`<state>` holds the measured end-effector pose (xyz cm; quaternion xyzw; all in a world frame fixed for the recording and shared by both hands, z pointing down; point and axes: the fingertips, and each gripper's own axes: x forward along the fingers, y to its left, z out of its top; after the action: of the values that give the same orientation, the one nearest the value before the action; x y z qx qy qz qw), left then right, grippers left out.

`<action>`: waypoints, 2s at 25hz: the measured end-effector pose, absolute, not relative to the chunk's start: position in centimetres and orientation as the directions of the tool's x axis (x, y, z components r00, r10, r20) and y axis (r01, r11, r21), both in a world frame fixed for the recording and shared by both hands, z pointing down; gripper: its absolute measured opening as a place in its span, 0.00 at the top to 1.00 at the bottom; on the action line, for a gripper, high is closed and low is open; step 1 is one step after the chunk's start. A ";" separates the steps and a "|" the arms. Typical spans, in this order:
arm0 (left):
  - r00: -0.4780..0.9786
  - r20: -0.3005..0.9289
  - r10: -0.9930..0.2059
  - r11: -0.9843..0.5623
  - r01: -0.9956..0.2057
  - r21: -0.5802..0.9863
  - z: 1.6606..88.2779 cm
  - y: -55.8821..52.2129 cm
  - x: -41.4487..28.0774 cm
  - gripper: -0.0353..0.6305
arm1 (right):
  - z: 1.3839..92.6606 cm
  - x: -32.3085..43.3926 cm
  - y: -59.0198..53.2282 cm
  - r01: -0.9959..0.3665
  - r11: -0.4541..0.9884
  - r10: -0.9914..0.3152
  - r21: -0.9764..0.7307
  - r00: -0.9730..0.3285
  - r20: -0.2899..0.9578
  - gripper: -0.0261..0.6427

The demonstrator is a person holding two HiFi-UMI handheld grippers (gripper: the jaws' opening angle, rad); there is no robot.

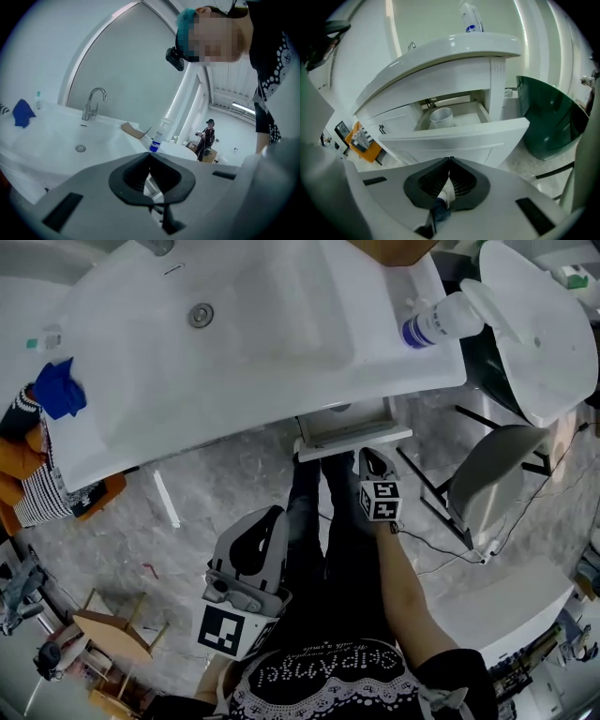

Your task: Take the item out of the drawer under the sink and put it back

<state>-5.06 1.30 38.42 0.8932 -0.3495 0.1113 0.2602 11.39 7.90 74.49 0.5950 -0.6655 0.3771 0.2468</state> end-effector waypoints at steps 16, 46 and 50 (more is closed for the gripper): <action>0.700 0.309 -0.644 -0.612 -0.714 0.340 34.6 1.5 -6.6 0.94 | 62.2 11.6 5.3 -0.964 0.120 -0.756 -0.238 -0.244 0.608 0.93; 0.602 0.129 -0.788 -0.567 -0.792 0.229 27.2 -1.1 -16.1 0.94 | 33.7 5.5 0.7 -0.903 0.333 -0.914 -0.273 -0.381 0.143 0.93; 0.604 0.118 -0.788 -0.566 -0.787 0.246 27.2 -1.2 -16.0 0.94 | 33.4 5.2 0.8 -0.912 0.337 -0.913 -0.234 -0.378 0.156 0.93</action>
<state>-15.97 -1.24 27.23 0.8848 -0.4452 -0.0024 0.1377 5.17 0.85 33.42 0.5578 -0.8177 0.1421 -0.0013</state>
